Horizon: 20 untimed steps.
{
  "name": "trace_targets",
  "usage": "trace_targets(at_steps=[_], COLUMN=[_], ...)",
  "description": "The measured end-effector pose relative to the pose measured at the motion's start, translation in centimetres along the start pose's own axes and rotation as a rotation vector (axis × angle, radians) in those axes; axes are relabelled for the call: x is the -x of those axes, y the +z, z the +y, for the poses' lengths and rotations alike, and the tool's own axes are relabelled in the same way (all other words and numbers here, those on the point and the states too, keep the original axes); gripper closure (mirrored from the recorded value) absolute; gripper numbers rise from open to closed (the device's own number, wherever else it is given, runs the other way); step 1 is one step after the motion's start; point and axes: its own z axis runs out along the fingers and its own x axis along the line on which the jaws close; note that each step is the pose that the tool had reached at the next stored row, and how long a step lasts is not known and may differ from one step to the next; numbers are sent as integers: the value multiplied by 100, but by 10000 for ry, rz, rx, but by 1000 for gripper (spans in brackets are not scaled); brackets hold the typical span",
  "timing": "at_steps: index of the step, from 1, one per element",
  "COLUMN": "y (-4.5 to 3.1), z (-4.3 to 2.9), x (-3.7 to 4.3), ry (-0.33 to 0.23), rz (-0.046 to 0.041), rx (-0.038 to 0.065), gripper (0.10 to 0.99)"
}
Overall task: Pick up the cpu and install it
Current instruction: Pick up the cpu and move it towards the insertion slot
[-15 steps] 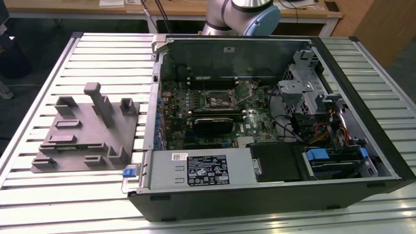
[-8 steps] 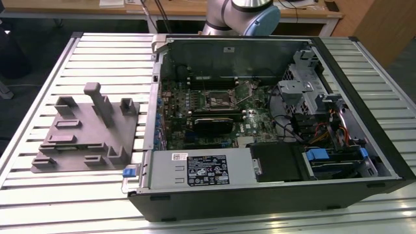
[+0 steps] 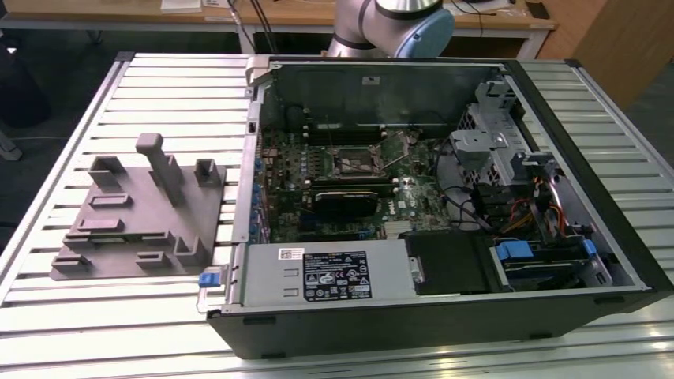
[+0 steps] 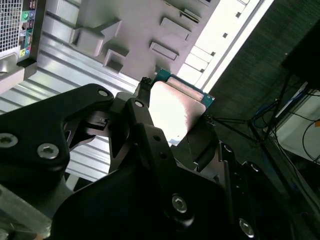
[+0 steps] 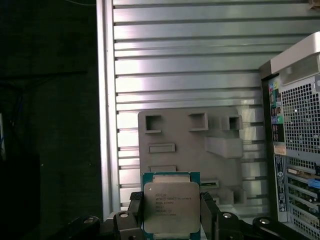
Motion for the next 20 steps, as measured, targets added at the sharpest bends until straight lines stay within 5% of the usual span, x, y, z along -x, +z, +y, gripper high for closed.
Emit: trace_targets(at_steps=[20], y=[9], z=[22], x=[335], ry=[1], rz=[-1], rx=[0], gripper=[545])
